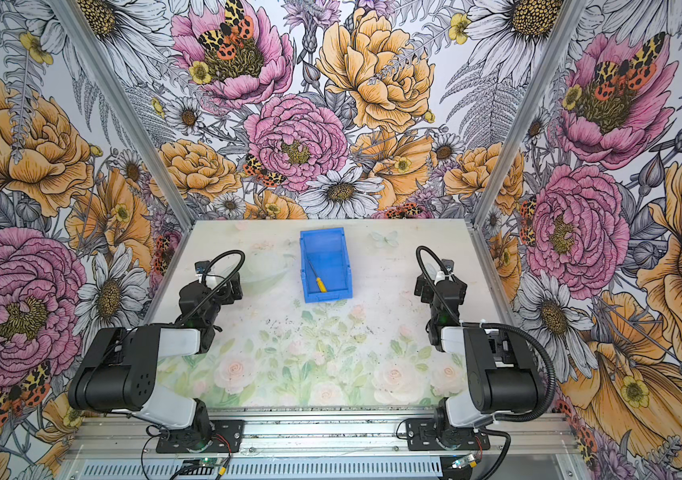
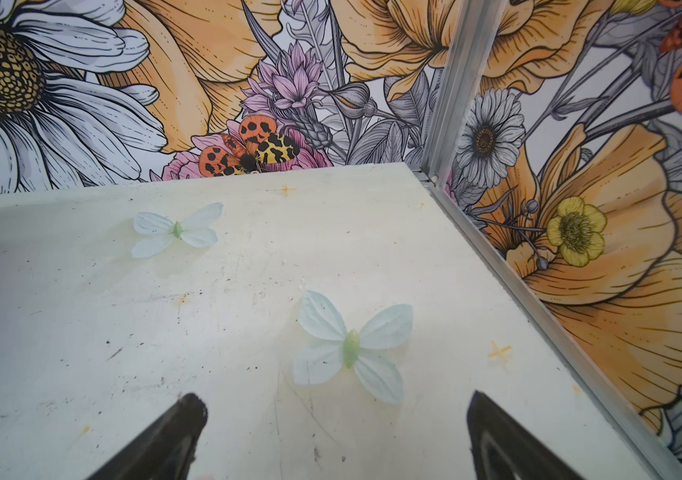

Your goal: Put the screwdriver in the bin

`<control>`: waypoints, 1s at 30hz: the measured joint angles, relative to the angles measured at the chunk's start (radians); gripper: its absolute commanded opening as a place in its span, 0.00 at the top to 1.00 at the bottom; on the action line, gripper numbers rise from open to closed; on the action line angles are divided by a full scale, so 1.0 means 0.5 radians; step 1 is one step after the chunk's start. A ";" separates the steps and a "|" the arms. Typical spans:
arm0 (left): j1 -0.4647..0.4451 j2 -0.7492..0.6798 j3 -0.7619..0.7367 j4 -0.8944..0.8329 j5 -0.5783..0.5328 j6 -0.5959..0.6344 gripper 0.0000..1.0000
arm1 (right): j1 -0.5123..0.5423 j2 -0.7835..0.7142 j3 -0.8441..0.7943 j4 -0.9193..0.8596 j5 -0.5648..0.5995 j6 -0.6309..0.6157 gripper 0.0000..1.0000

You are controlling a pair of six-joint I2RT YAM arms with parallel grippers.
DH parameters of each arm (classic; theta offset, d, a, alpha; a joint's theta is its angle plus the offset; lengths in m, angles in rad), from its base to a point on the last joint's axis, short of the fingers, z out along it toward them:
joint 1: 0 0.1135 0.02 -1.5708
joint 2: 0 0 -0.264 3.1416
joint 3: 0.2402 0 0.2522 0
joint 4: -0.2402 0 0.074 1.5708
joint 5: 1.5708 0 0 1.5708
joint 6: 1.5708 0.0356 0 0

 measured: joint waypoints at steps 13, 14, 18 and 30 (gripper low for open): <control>0.000 0.017 -0.026 0.118 0.000 0.000 0.01 | 0.005 0.040 -0.024 0.101 0.008 -0.002 0.01; -0.002 0.019 -0.026 0.121 -0.001 0.000 0.01 | 0.005 0.040 -0.024 0.107 0.008 -0.002 0.01; -0.052 0.023 -0.027 0.134 -0.033 0.018 0.01 | 0.005 0.040 -0.024 0.121 0.008 -0.002 0.00; -0.195 0.026 -0.147 0.308 -0.260 0.076 0.01 | 0.005 0.040 -0.024 0.121 0.008 -0.002 0.01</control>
